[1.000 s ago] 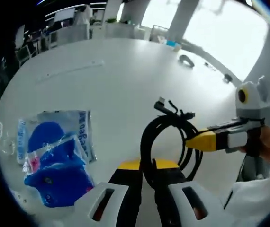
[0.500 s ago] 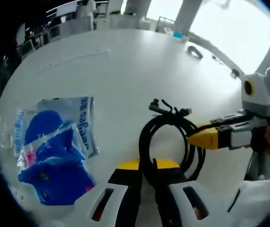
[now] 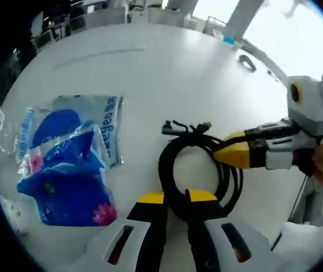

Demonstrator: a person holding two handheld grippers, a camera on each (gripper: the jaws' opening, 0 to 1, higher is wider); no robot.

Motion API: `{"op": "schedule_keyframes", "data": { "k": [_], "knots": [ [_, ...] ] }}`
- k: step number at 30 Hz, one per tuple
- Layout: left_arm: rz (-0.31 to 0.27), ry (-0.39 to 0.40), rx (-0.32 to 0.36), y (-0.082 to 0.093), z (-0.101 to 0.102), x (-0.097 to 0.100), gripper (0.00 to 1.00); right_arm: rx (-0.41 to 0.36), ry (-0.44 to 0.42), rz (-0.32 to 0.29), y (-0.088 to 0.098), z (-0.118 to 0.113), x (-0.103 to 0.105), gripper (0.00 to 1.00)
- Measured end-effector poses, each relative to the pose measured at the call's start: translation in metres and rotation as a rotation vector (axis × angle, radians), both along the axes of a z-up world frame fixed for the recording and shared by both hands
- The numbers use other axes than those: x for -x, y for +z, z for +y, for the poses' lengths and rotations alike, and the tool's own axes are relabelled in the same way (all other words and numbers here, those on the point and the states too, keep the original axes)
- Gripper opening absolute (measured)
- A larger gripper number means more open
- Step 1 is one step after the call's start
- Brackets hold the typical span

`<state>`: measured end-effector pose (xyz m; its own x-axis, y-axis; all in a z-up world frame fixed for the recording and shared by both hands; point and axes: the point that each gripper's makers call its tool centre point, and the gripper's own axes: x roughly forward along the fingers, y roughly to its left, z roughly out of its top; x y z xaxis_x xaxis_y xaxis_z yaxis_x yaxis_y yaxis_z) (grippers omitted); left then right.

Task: Arrange the tabletop items into an orderly group along one side of the table until the central work area is clear of visible clutter.

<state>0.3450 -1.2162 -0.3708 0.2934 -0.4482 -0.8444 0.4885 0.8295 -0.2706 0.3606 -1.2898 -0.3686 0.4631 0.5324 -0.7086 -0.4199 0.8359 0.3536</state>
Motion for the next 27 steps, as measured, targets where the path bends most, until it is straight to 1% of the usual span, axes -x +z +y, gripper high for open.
{"op": "schedule_keyframes", "data": {
  "k": [4, 13, 14, 17, 18, 19, 21, 22, 24, 25, 26, 27],
  "knots": [
    [-0.008, 0.001, 0.000, 0.000, 0.000, 0.001, 0.08, 0.050, 0.032, -0.020, -0.001, 0.001, -0.001, 0.09],
    [-0.016, -0.003, 0.003, 0.000, 0.000, 0.000, 0.08, 0.046, 0.029, -0.024, -0.001, 0.000, -0.002, 0.09],
    [-0.023, -0.003, 0.006, 0.000, 0.000, 0.000, 0.08, 0.048, 0.030, -0.027, -0.001, -0.001, -0.002, 0.09],
    [-0.070, -0.037, -0.012, 0.001, 0.000, 0.000, 0.11, 0.045, 0.026, -0.023, -0.001, -0.001, -0.002, 0.09],
    [-0.090, -0.051, -0.012, 0.003, -0.001, -0.001, 0.12, 0.060, 0.038, -0.041, 0.000, -0.001, -0.002, 0.10],
    [-0.097, -0.055, -0.006, 0.004, -0.002, 0.000, 0.14, 0.066, 0.051, -0.067, 0.002, -0.002, -0.005, 0.12],
    [-0.118, -0.050, 0.024, 0.010, -0.005, -0.001, 0.19, 0.064, 0.047, -0.077, 0.007, -0.001, -0.005, 0.18],
    [-0.137, -0.059, 0.046, 0.014, -0.009, -0.002, 0.26, 0.076, 0.039, -0.093, 0.010, -0.003, -0.007, 0.23],
    [-0.207, -0.091, 0.061, 0.023, -0.015, -0.007, 0.39, 0.085, 0.024, -0.108, 0.014, -0.006, -0.009, 0.30],
    [-0.221, -0.093, 0.071, 0.027, -0.017, -0.008, 0.46, 0.083, 0.013, -0.112, 0.016, -0.007, -0.009, 0.37],
    [-0.237, -0.091, 0.081, 0.031, -0.019, -0.009, 0.49, 0.080, 0.000, -0.112, 0.017, -0.008, -0.009, 0.41],
    [-0.271, -0.086, 0.103, 0.038, -0.021, -0.013, 0.52, 0.078, -0.010, -0.124, 0.020, -0.009, -0.009, 0.45]
  ]
}}
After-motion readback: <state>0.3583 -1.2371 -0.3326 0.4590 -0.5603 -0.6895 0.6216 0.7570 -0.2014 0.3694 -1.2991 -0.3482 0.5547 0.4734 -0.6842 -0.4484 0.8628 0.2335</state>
